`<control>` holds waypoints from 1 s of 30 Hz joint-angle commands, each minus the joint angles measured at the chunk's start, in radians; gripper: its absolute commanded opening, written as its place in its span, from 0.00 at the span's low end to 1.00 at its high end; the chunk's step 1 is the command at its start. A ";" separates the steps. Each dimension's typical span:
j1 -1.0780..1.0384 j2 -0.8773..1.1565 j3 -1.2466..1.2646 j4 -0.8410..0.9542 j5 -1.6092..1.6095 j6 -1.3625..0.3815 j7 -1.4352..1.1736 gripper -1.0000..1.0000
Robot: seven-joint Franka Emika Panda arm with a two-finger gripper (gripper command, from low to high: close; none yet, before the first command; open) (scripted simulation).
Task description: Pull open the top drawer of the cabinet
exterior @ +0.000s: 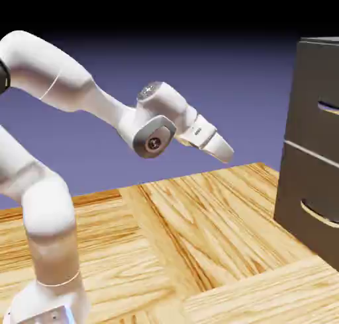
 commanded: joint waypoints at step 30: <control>-0.621 1.087 0.924 0.460 -1.287 -0.269 -0.267 0.50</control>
